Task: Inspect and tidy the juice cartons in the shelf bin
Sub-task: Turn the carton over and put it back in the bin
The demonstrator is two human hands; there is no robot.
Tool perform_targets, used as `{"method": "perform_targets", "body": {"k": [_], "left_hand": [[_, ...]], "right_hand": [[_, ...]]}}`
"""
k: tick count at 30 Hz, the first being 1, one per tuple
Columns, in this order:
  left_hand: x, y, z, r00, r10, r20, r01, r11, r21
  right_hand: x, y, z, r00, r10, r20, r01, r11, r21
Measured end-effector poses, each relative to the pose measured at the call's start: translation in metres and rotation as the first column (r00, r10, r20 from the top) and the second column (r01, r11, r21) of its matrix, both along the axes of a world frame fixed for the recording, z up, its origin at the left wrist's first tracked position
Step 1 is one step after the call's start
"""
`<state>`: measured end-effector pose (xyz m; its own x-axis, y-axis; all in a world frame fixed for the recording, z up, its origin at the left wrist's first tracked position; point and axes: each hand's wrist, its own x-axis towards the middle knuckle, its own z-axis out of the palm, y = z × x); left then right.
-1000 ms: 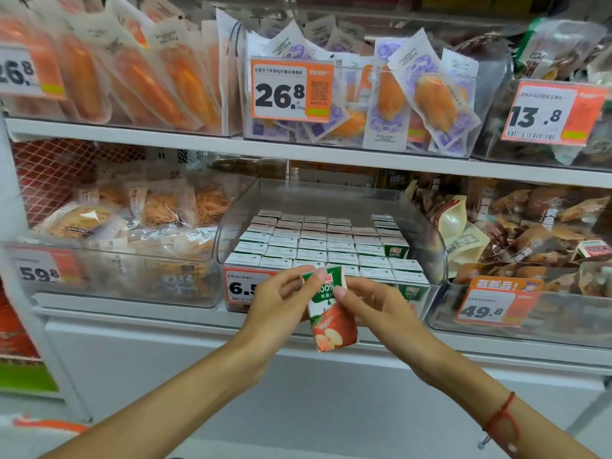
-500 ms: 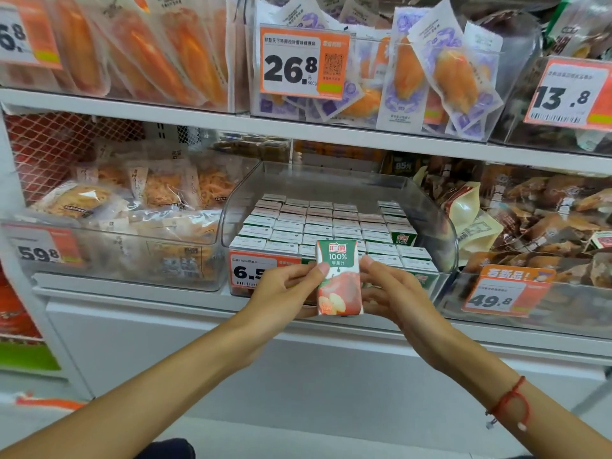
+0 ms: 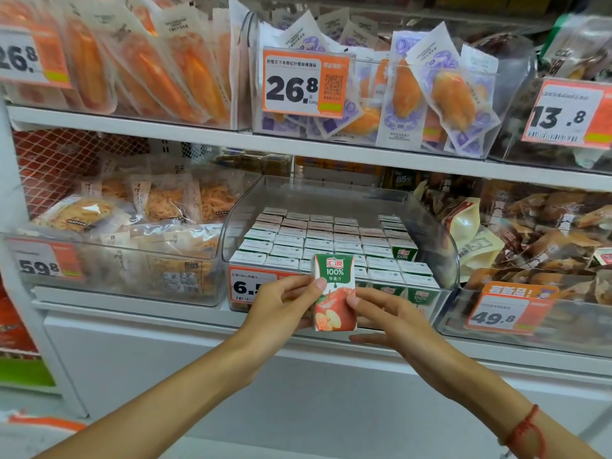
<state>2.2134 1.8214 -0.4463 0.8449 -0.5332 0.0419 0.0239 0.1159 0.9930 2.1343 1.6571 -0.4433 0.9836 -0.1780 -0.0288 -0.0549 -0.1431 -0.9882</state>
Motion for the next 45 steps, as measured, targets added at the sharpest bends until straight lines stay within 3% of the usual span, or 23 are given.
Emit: {"method": "perform_targets", "body": {"k": [5, 12, 17, 25, 29, 33, 38, 42, 45], "left_hand": [[0.000, 0.001, 0.001, 0.999, 0.014, 0.033, -0.013, 1.000, -0.027], [0.000, -0.001, -0.001, 0.974, 0.114, 0.196, -0.118, 0.993, 0.008], [-0.002, -0.004, -0.002, 0.991, 0.071, 0.114, -0.074, 0.997, 0.030], [0.004, -0.003, 0.002, 0.996, 0.016, 0.091, -0.016, 1.000, -0.003], [0.004, -0.005, 0.001, 0.995, 0.004, 0.095, -0.003, 1.000, -0.014], [0.004, -0.007, 0.000, 0.994, -0.010, 0.105, 0.013, 1.000, -0.025], [0.001, -0.008, 0.002, 0.980, -0.037, 0.193, 0.033, 0.999, 0.025], [-0.001, -0.008, 0.001, 0.979, 0.026, 0.200, -0.038, 0.998, 0.052], [-0.001, -0.008, 0.000, 0.982, 0.056, 0.182, -0.069, 0.995, 0.069]], "right_hand": [[-0.001, 0.002, -0.001, 0.999, 0.026, 0.035, -0.023, 0.996, -0.087], [0.002, 0.013, -0.005, 0.962, -0.135, 0.238, 0.195, 0.949, -0.248], [0.001, 0.016, -0.005, 0.932, -0.103, 0.349, 0.235, 0.903, -0.359], [-0.001, 0.004, 0.003, 0.989, -0.007, 0.146, 0.018, 0.997, -0.068], [-0.004, 0.007, 0.009, 0.989, 0.118, 0.089, -0.111, 0.991, -0.074], [-0.005, 0.007, 0.011, 0.988, 0.110, 0.105, -0.105, 0.993, -0.051], [-0.003, 0.008, 0.007, 0.990, -0.037, 0.134, 0.038, 0.999, -0.002], [0.002, 0.014, 0.000, 0.956, -0.222, 0.190, 0.248, 0.960, -0.127], [0.003, 0.016, -0.004, 0.948, -0.234, 0.217, 0.281, 0.934, -0.220]]}}
